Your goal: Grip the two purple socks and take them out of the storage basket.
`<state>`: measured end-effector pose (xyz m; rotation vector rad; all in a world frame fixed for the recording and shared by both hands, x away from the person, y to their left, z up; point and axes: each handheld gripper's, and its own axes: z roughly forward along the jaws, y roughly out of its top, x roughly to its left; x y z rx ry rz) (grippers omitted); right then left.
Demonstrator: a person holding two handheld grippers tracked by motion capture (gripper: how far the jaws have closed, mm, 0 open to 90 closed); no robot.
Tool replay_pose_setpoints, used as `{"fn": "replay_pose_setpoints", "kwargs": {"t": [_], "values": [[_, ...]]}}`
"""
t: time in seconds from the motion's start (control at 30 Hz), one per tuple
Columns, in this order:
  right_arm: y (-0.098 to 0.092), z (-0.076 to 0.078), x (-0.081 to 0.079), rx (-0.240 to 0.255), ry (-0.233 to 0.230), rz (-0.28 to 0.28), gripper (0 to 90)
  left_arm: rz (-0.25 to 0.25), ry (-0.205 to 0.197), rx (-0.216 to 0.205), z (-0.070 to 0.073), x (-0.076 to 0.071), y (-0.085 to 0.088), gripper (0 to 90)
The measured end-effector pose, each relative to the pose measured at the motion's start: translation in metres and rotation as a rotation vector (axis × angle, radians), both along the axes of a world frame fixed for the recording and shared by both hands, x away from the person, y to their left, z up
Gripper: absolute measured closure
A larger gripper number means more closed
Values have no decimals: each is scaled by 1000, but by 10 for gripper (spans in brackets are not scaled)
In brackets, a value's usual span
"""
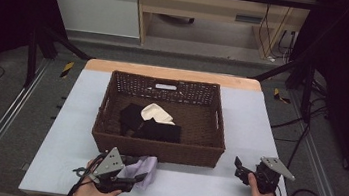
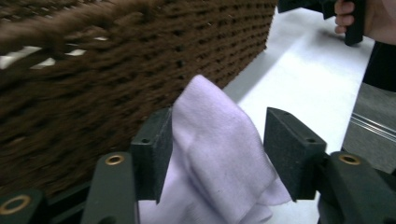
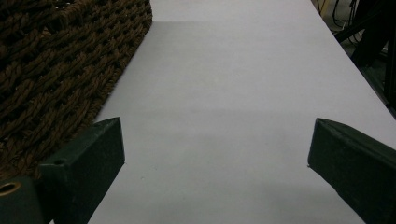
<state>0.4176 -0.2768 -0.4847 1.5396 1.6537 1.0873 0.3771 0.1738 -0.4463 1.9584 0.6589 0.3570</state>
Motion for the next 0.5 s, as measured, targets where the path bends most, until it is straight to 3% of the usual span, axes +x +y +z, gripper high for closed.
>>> {"fn": "replay_pose_setpoints", "kwargs": {"t": [0.23, 0.5], "values": [[0, 0, 0, 2, 2, -2, 42, 58, -9, -22, 0, -2, 24, 396], [-2, 0, 0, 10, -1, -4, 42, 128, -2, -10, -7, -1, 49, 405]]}}
